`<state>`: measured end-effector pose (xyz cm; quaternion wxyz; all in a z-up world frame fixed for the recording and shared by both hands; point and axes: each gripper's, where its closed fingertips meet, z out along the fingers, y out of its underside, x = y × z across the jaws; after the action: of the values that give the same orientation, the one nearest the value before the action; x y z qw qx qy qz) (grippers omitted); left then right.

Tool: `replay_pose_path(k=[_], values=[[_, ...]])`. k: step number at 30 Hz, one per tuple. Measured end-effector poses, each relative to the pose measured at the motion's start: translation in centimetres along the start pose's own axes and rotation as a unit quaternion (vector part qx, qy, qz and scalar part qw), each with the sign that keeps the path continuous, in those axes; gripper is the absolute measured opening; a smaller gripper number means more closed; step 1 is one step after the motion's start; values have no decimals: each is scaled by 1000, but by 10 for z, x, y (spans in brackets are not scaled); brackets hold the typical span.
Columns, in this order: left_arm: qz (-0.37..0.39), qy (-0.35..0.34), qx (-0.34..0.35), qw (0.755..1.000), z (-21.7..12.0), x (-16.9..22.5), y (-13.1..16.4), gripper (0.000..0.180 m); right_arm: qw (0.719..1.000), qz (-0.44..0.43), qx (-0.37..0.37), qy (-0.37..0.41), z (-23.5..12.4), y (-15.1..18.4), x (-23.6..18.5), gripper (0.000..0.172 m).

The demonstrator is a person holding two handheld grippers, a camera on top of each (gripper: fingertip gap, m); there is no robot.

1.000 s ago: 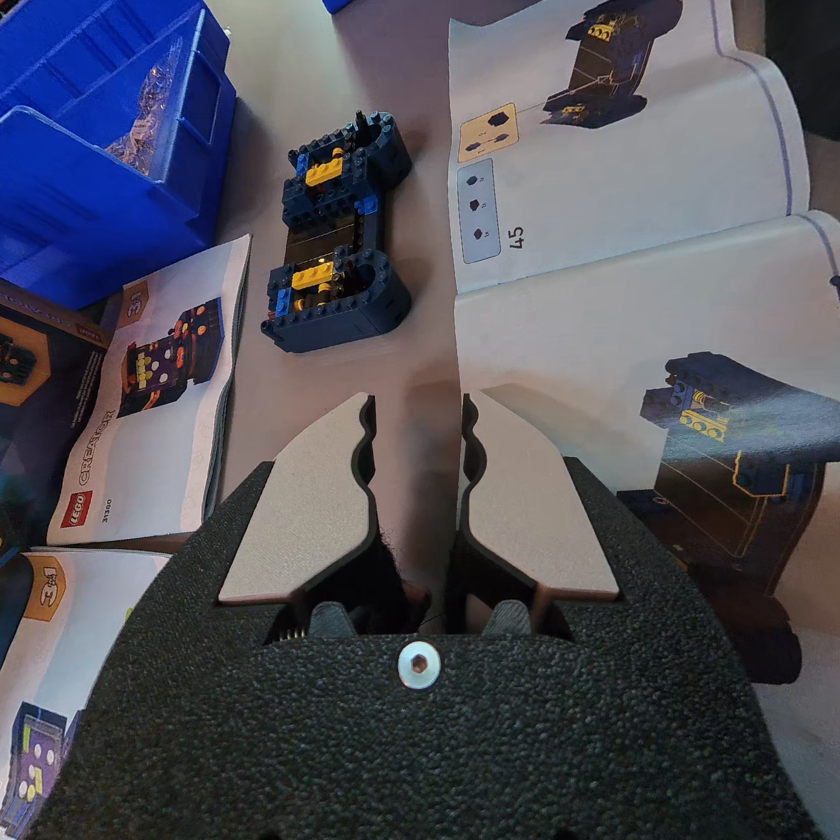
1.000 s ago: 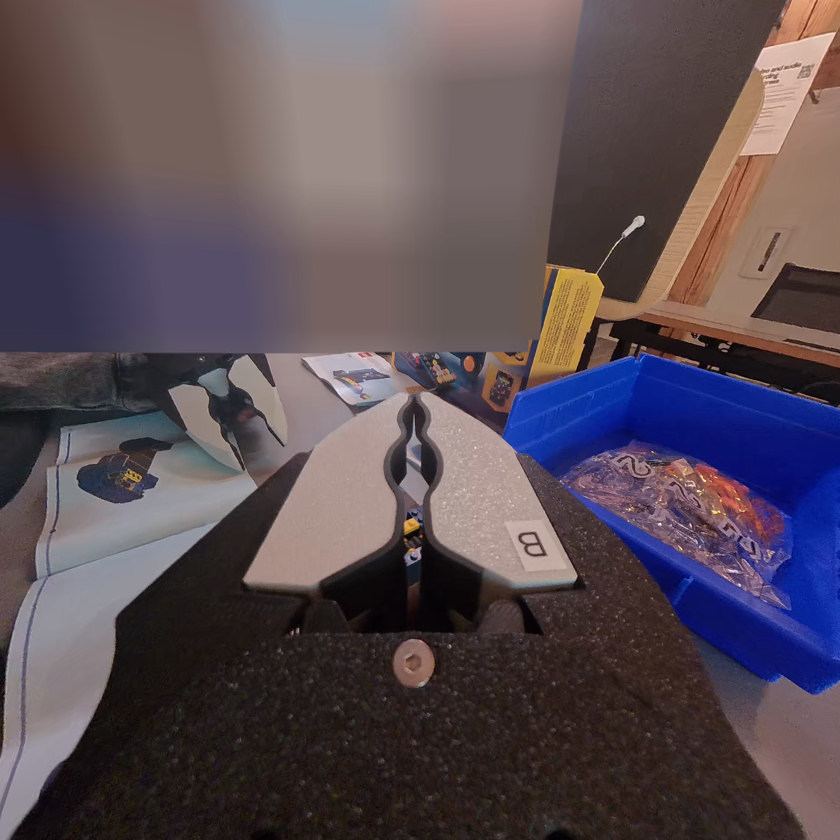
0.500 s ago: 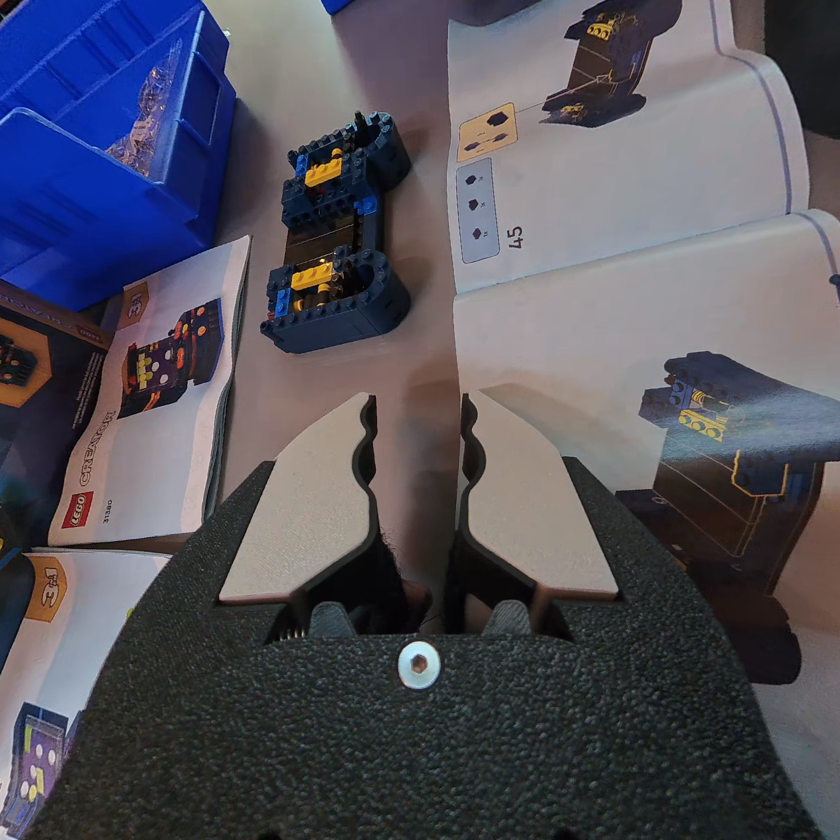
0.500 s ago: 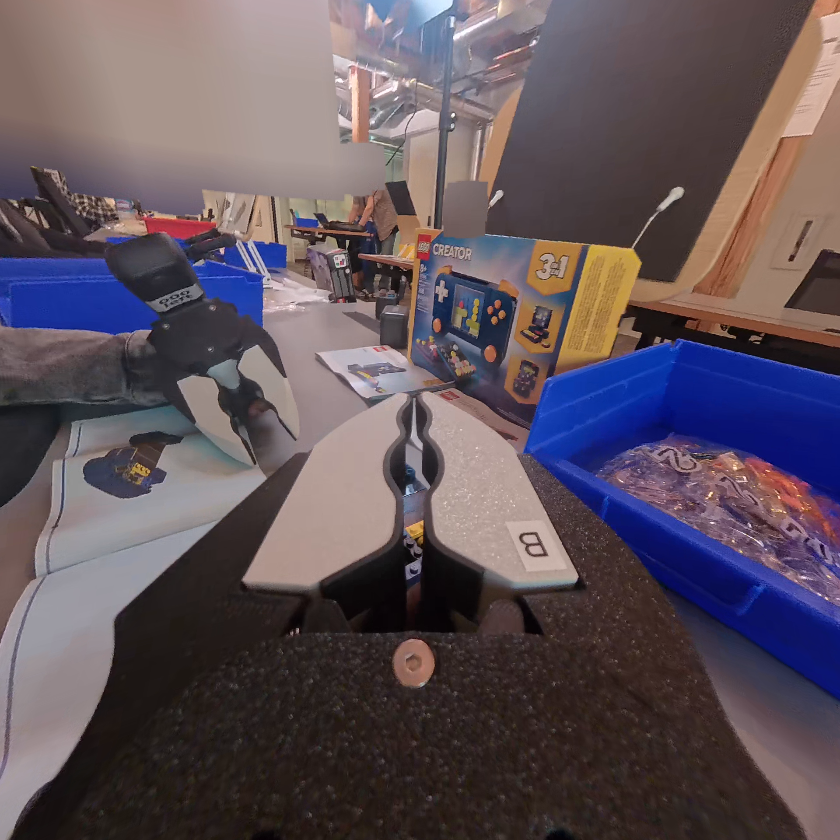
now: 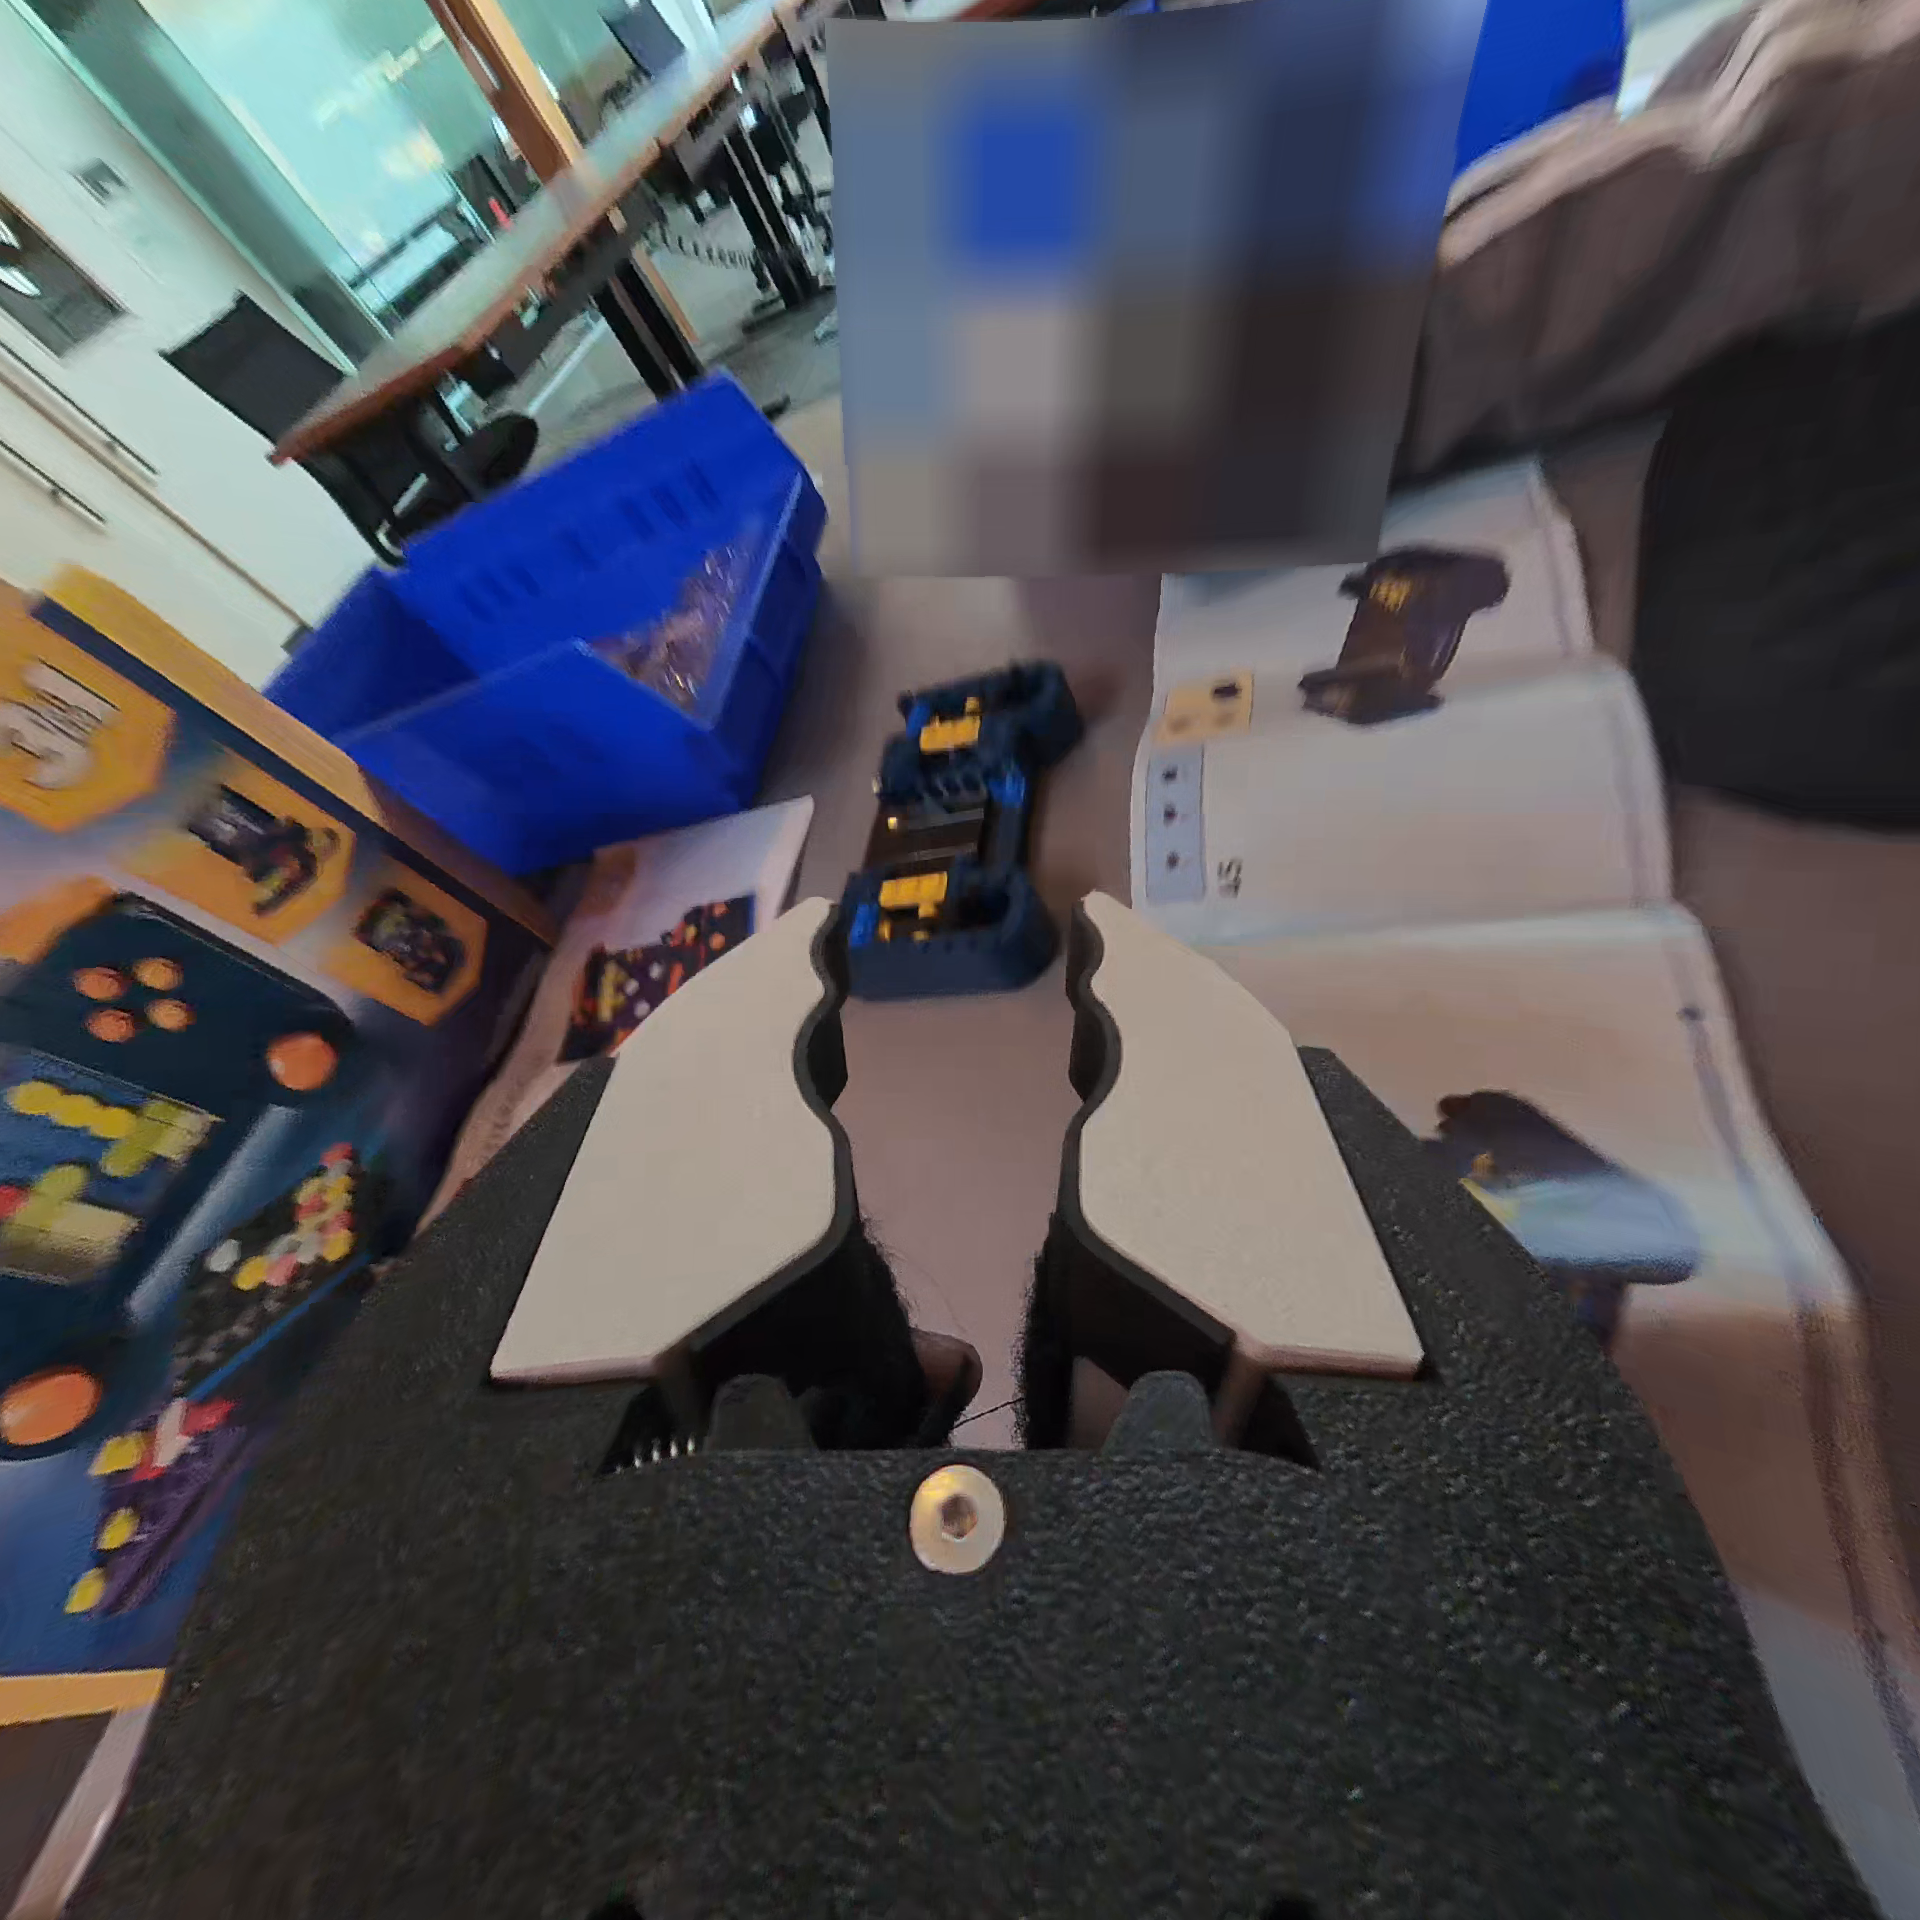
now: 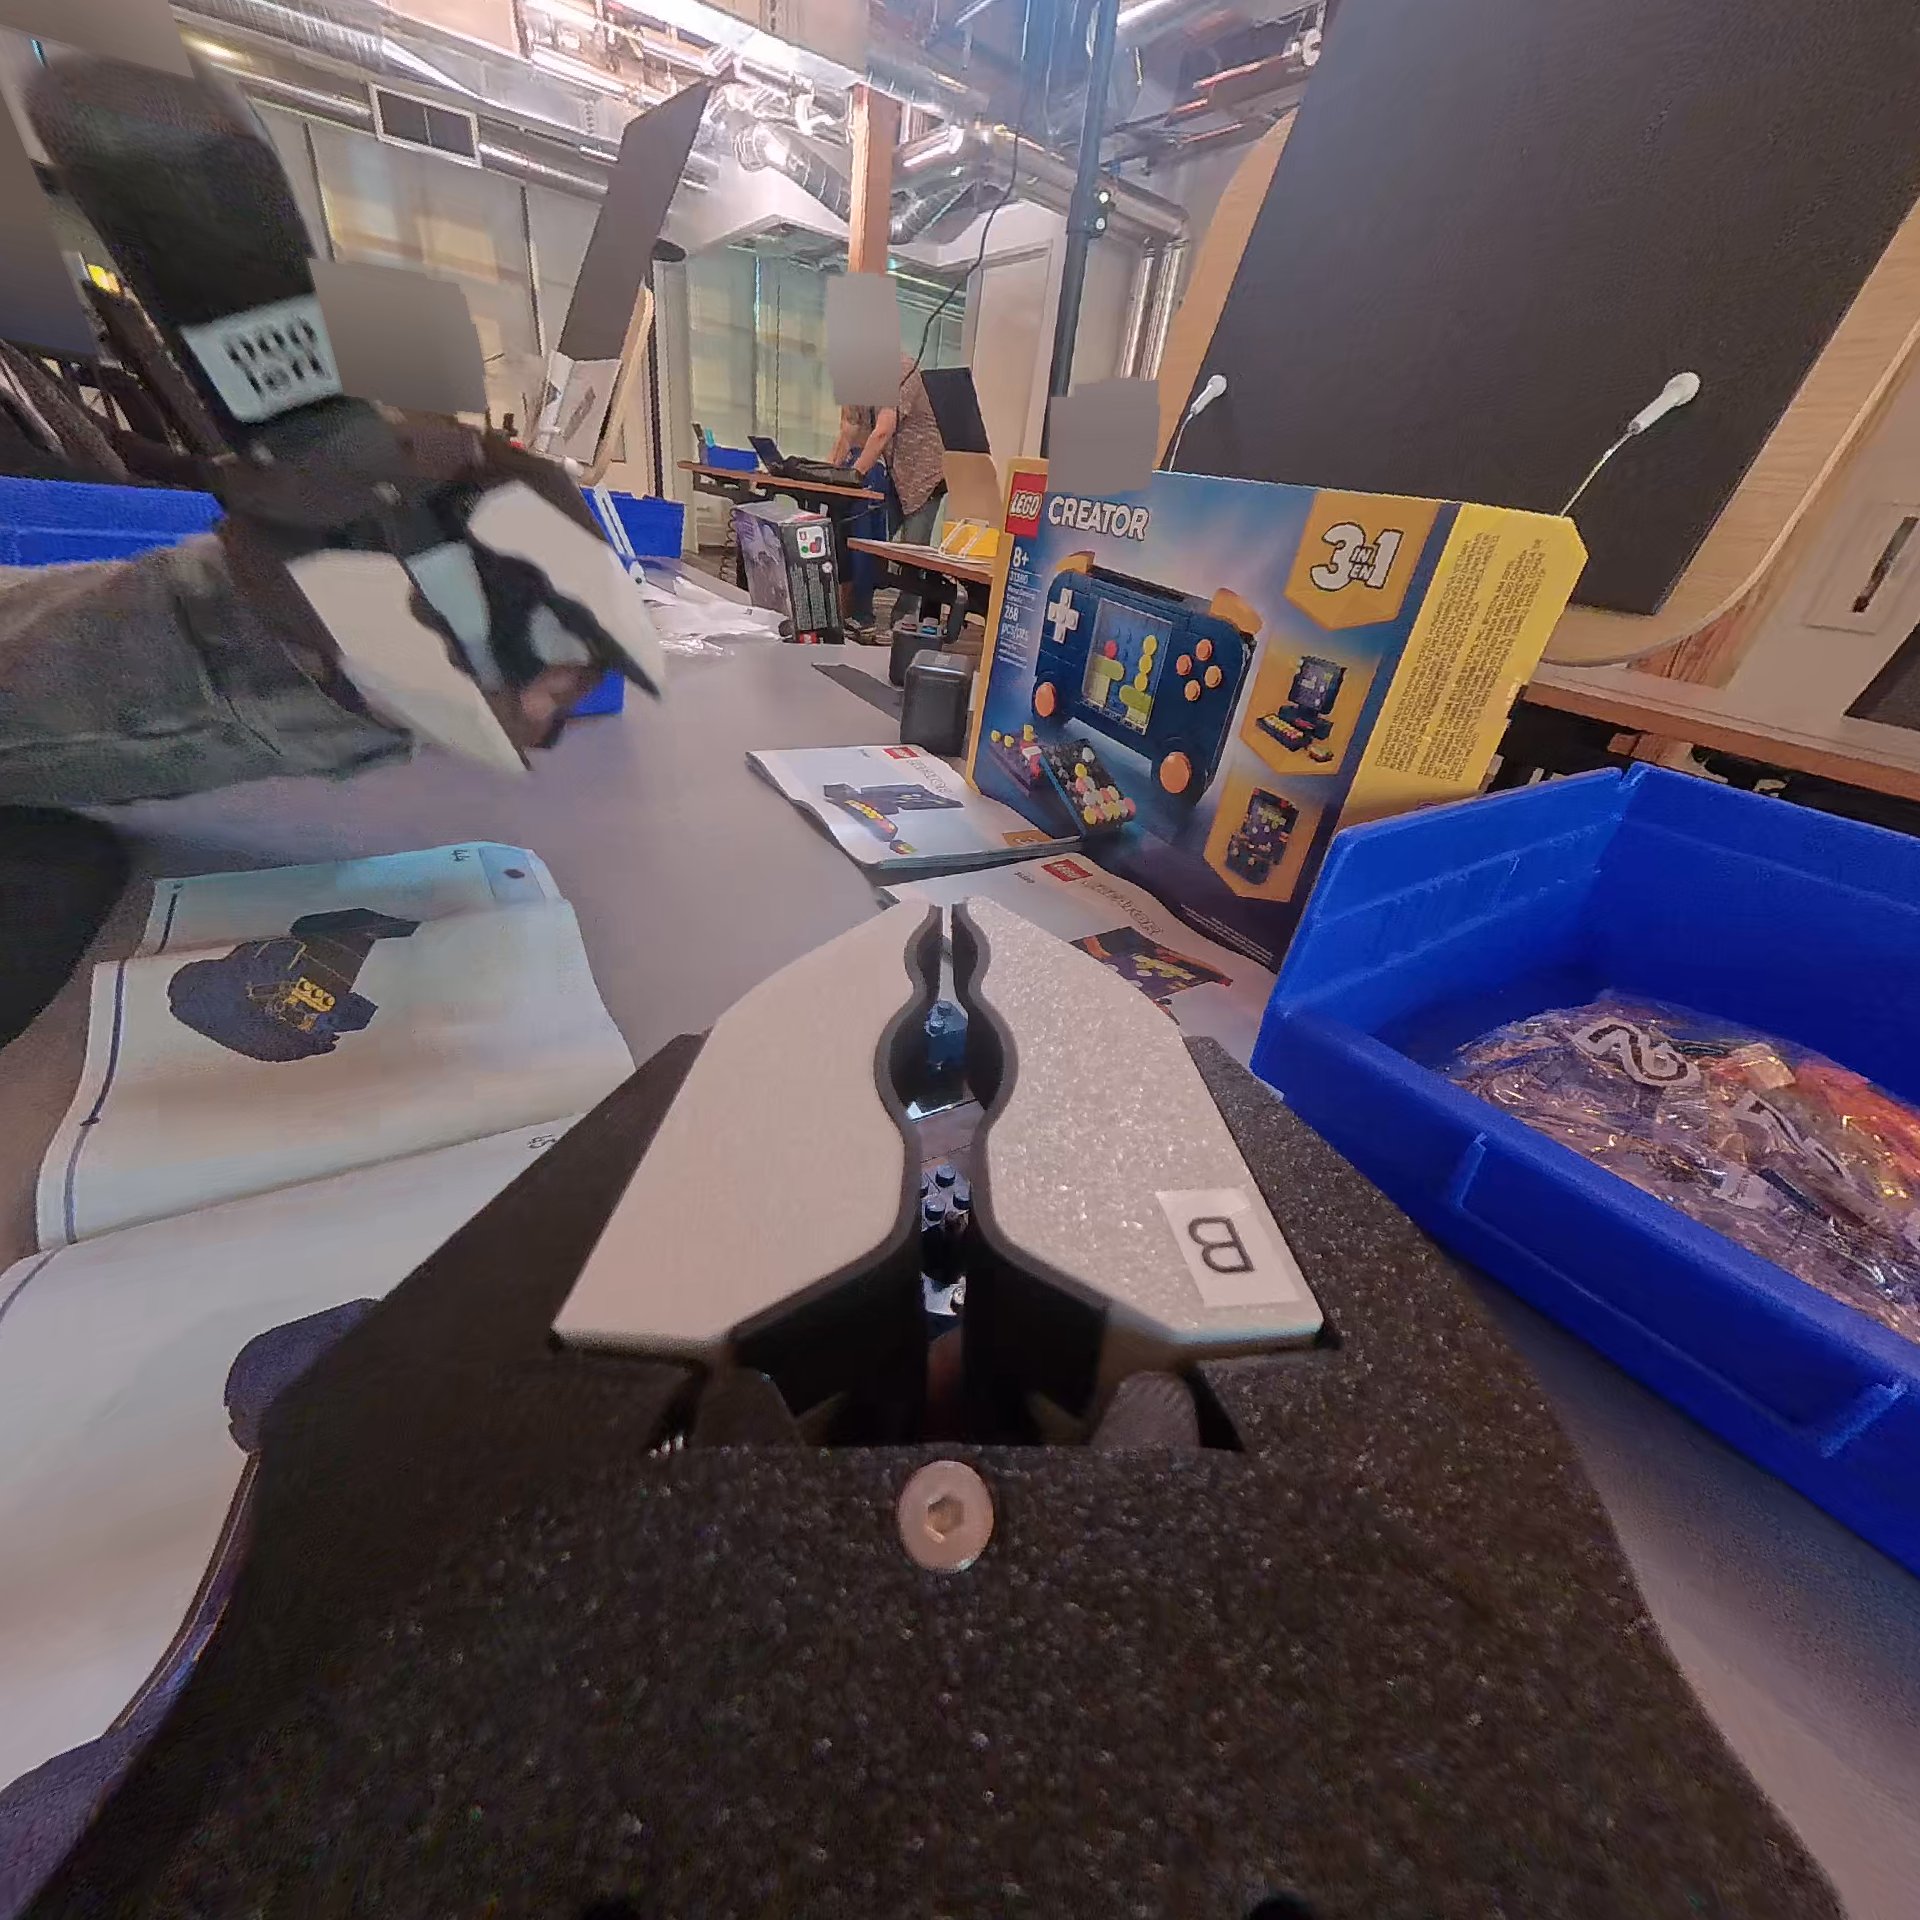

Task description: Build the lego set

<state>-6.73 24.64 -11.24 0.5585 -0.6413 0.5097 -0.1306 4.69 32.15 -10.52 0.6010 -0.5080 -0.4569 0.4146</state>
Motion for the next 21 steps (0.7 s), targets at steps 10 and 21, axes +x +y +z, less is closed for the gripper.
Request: replay_pose_path(k=[10,21], values=[[-123,-81,-56,988,-187,36,-57,29,1000,-6,3,3,0,-1,-1,1],[-167,-3,-483,860,-361,95,159,15,1000,-12,-9,-7,3,2,-5,1]])
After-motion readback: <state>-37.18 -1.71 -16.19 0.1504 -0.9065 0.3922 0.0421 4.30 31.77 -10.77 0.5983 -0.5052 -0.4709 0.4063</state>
